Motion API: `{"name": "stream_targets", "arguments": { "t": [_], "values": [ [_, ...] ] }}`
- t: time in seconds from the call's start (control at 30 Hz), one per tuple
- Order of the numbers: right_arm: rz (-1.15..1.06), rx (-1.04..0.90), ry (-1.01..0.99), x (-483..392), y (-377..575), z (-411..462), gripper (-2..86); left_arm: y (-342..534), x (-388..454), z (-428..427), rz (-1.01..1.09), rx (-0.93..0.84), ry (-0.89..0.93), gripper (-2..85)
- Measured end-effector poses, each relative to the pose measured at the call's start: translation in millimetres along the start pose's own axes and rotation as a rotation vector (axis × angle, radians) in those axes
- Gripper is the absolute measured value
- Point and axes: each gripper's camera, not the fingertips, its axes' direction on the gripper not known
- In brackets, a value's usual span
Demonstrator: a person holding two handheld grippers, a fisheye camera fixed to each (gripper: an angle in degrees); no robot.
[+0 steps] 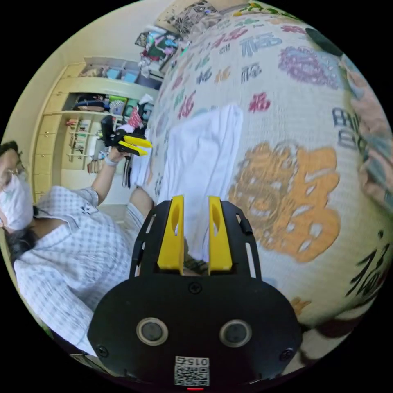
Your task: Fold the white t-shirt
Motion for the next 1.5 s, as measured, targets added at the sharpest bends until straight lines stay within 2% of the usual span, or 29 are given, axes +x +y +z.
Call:
{"name": "stream_targets", "arguments": {
  "t": [0.13, 0.2, 0.33, 0.47, 0.6, 0.77, 0.87, 0.93, 1.0, 1.17, 1.23, 1.4, 1.5],
  "values": [
    [0.051, -0.132, 0.108, -23.6, 44.0, 60.2, 9.6, 54.5, 112.9, 47.8, -0.043, 0.12, -0.049, 9.1],
    [0.065, -0.195, 0.171, -27.2, 55.8, 97.9, 8.7, 65.7, 146.9, 74.9, -0.074, 0.1, -0.111, 9.2],
    [0.051, -0.209, 0.28, -29.3, 62.9, 118.4, 2.1, 89.8, 187.0, 111.6, -0.11, 0.017, -0.26, 8.0],
    [0.124, -0.168, 0.343, -17.9, 88.8, 104.4, 0.8, 118.6, 205.3, 101.5, -0.137, -0.001, -0.348, 6.0],
    [0.191, -0.074, 0.133, 3.8, 116.9, 92.7, 1.7, 148.9, 223.2, 89.5, -0.157, -0.006, -0.378, 5.6],
    [0.104, -0.08, 0.187, -16.2, 127.4, 105.1, 6.1, 177.5, 246.4, 56.0, -0.197, 0.069, -0.351, 6.6],
    [0.082, -0.166, 0.257, -19.9, 121.5, 127.9, 6.5, 189.5, 259.0, 44.9, -0.196, 0.104, -0.378, 7.9],
    [0.082, -0.257, 0.31, -19.1, 115.2, 145.1, 5.6, 194.2, 254.5, 58.2, -0.211, 0.003, -0.38, 7.7],
    [0.054, -0.339, 0.386, -21.9, 112.5, 161.9, 1.9, 205.9, 252.2, 63.5, -0.222, -0.021, -0.411, 7.4],
    [0.049, -0.411, 0.39, -20.7, 121.5, 162.3, 0.3, 239.9, 255.7, 37.1, -0.228, -0.006, -0.378, 7.3],
    [0.028, -0.38, 0.33, -22.5, 125.5, 146.0, 0.4, 257.9, 248.5, 3.0, -0.247, 0.061, -0.31, 7.4],
    [-0.135, 0.069, 0.106, -17.5, 104.5, 40.1, 9.1, 300.4, 183.0, -90.9, -0.347, 0.419, -0.18, 10.0],
    [-0.127, 0.194, 0.039, 12.3, 71.3, 9.9, 13.0, 313.3, 116.0, -113.9, -0.431, 0.502, -0.082, 11.9]
  ]
}}
